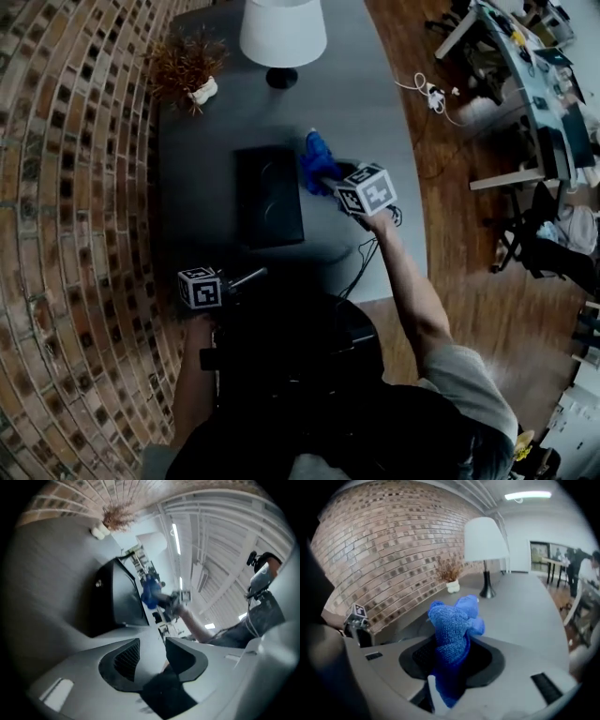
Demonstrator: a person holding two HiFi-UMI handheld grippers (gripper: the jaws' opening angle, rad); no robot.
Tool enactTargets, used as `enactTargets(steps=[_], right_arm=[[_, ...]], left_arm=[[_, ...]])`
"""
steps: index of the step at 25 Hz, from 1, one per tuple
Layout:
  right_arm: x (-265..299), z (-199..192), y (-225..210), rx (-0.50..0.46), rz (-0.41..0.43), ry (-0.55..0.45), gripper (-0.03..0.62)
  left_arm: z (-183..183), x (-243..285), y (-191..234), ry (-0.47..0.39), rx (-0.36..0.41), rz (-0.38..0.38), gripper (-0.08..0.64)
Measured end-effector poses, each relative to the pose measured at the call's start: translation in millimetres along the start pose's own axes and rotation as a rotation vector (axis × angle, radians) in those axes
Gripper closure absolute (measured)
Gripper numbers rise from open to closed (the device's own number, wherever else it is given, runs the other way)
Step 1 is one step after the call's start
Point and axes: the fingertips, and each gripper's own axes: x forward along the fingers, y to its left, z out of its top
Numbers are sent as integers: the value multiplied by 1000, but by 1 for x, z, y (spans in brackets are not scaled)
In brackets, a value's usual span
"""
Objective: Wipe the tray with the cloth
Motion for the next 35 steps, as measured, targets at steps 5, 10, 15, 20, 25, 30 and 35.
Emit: enactTargets(steps=[5,10,15,20,25,30,35], right_arm=[[79,125,-2,-326,-68,-12,443],[152,85,5,-373,70,320,445],[131,53,-17,14,225,256,454],[72,0,-32,314,231,110,454],[20,-66,1,534,208,-38,453],[-9,-108,14,639,143,-128,448],[-22,-57,-17,642,97,-280,446]], left_arm=[[-21,33,21,104,27,61,402],[0,35,49,-48,-91,132,373],[23,13,62,-143,-145,189,350],[94,-27,96,-310,-131,286,331],[155,-25,118,-232,6,366,303],[158,-28,97,-209,131,404,274],[147,-28,39,-252,389,378,260]])
